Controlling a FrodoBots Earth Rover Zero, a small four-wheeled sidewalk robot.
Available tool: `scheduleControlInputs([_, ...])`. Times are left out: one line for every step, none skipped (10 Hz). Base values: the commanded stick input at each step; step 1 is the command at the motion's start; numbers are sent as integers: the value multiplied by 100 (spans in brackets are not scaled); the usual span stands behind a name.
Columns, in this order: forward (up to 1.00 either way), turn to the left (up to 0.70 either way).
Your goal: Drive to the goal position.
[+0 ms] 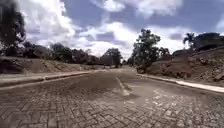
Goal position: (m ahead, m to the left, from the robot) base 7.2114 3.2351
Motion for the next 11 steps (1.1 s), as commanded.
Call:
scheduleControlInputs([100, 0])
scheduleControlInputs([100, 0])
scheduleControlInputs([100, 0])
scheduleControlInputs([100, 0])
scheduleControlInputs([100, 0])
scheduleControlInputs([100, 0])
scheduleControlInputs([100, 8])
scheduleControlInputs([100, 27])
scheduleControlInputs([100, 27])
scheduleControlInputs([100, 21])
scheduleControlInputs([100, 8])
